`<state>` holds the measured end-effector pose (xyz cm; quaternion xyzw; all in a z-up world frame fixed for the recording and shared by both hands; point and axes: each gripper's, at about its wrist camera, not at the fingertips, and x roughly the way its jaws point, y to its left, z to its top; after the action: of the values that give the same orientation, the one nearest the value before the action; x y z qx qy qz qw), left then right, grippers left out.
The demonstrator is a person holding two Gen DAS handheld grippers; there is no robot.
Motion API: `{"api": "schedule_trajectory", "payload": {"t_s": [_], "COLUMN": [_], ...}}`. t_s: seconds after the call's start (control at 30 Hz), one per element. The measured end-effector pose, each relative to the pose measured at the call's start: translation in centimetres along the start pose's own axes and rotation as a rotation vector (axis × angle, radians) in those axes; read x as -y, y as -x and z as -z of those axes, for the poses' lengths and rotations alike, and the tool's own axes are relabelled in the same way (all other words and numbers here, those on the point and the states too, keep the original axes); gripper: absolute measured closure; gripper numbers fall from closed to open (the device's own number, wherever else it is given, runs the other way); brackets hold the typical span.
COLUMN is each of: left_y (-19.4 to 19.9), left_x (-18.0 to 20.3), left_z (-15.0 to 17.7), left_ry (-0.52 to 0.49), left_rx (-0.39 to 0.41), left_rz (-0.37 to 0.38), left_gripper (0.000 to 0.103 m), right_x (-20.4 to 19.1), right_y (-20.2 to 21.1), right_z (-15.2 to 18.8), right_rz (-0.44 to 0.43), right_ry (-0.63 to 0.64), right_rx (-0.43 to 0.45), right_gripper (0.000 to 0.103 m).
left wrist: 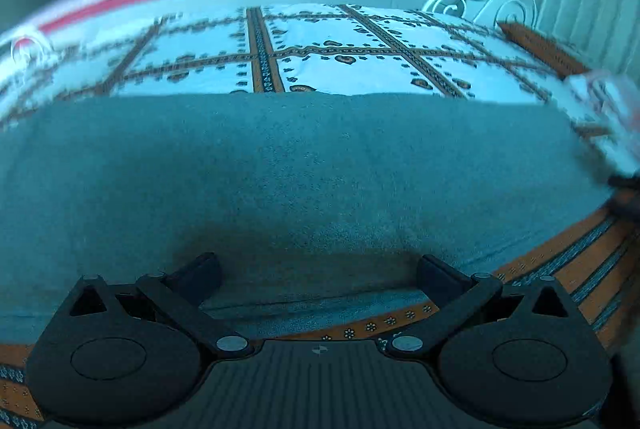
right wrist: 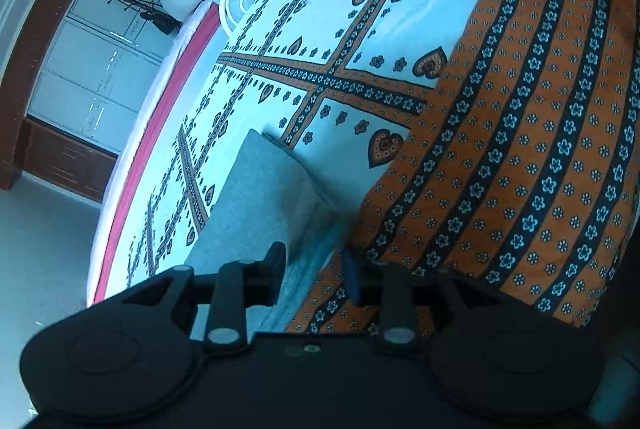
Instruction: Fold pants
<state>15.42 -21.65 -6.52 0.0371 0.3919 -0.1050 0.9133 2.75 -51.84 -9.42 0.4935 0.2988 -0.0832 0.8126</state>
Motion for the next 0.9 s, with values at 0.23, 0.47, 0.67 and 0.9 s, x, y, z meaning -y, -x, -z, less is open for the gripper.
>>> {"api": "schedule_trajectory", "payload": {"t_s": [0.23,0.47,0.67,0.9], "left_y": [0.8,0.0,-0.3,-0.3], "left_x": [-0.2,-0.2,0.2,0.4], "left_z": [0.6,0.5,0.4,0.7], "left_ry": [0.067,0.093,0.094,0.070], "left_rx": [0.035,0.037,0.026,0.045], "left_rz": [-0.080,-0.125,-0.146,-0.152], "left_gripper": [0.000,0.000,0.000,0.000], "right_x": [0.0,-0.4,-0.7,-3.1], "right_y": [-0.3,-0.7,-1.5,-1.1], "right_z": [0.0,0.0,0.0,0.5], "right_rz": [-0.026,-0.019,0.005,0.067], "right_ry": [0.027,0.047,0.065,0.235], "right_rx": [-0.023,-0.005,0.009,0.051], "right_gripper": [0.079,0.079,0.082,0.095]}}
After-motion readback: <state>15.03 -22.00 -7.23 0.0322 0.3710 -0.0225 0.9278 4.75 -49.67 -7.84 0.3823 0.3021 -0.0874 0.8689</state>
